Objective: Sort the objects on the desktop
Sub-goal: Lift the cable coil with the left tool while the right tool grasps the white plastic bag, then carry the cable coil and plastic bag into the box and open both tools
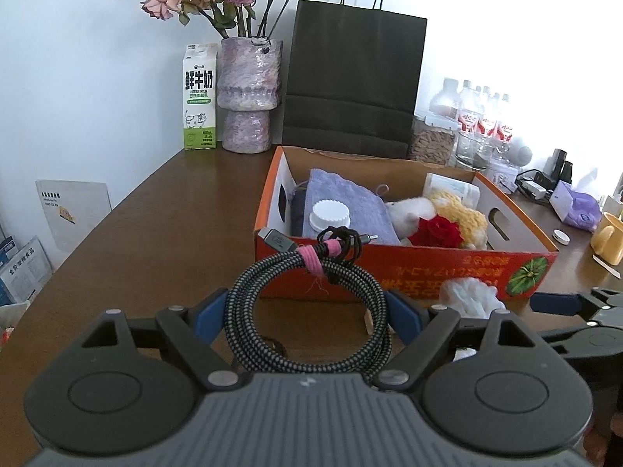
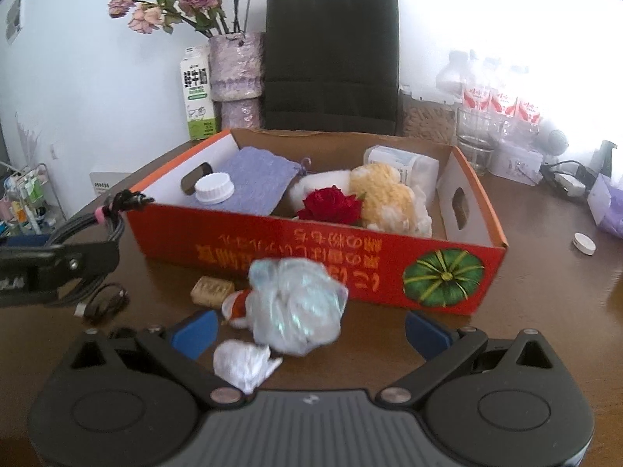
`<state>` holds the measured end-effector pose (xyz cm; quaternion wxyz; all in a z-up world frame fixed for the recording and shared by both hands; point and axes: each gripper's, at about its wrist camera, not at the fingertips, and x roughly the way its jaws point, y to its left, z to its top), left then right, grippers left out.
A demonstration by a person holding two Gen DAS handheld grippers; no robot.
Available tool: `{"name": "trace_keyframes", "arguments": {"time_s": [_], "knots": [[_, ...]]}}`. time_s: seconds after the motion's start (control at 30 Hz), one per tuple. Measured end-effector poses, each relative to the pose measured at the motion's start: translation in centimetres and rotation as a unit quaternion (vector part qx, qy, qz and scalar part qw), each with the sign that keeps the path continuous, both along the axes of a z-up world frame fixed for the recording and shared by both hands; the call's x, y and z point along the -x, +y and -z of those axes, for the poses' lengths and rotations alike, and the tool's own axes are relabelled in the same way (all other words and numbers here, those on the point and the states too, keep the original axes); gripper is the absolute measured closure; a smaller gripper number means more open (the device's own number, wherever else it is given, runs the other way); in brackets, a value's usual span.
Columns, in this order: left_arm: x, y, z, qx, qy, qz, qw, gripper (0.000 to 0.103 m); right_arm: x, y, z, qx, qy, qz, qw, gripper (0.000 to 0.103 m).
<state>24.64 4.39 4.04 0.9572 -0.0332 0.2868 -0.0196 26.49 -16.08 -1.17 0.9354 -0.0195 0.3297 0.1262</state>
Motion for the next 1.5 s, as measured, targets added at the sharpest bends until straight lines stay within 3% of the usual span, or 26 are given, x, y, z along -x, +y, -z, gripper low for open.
{"name": "trace_keyframes", "arguments": {"time_s": [0.2, 0.27, 0.33, 0.43, 0.9, 1.17, 1.5], "knots": [[-0.9, 0.2, 0.4, 0.006, 0.000, 0.002, 1.0000, 0.017, -1.5, 0.5, 0.9, -0.010, 0.016, -0.003, 1.000, 0.025], [-0.9, 0.1, 0.5, 0.005, -0.001, 0.003, 1.0000, 0.017, -1.6, 0.5, 1.1, -0.014, 0.019, -0.004, 1.000, 0.042], [-0.9, 0.1, 0.5, 0.006, -0.003, 0.004, 1.0000, 0.017, -1.5, 0.3, 1.1, -0.020, 0.018, -0.008, 1.000, 0.050], [-0.8, 0.1, 0.3, 0.006, -0.005, 0.004, 1.0000, 0.017, -0.9, 0.2, 0.7, -0.022, 0.006, -0.009, 1.000, 0.055], [-1.8, -1.5, -3.0, 0.012, -0.050, 0.010, 0.9986, 0.017, 0.5, -1.9, -4.2, -0.033, -0.074, -0.002, 0.997, 0.057], [-5.2, -4.5, -4.9, 0.008, -0.074, 0.032, 0.9967, 0.017, -3.2, -4.0, -5.7, -0.031, -0.096, 0.023, 0.995, 0.057], [-11.1, -6.7, -3.0, 0.001, -0.048, 0.031, 0.9984, 0.017, -9.4, -5.6, -3.8, -0.010, -0.081, 0.043, 0.996, 0.057]]}}
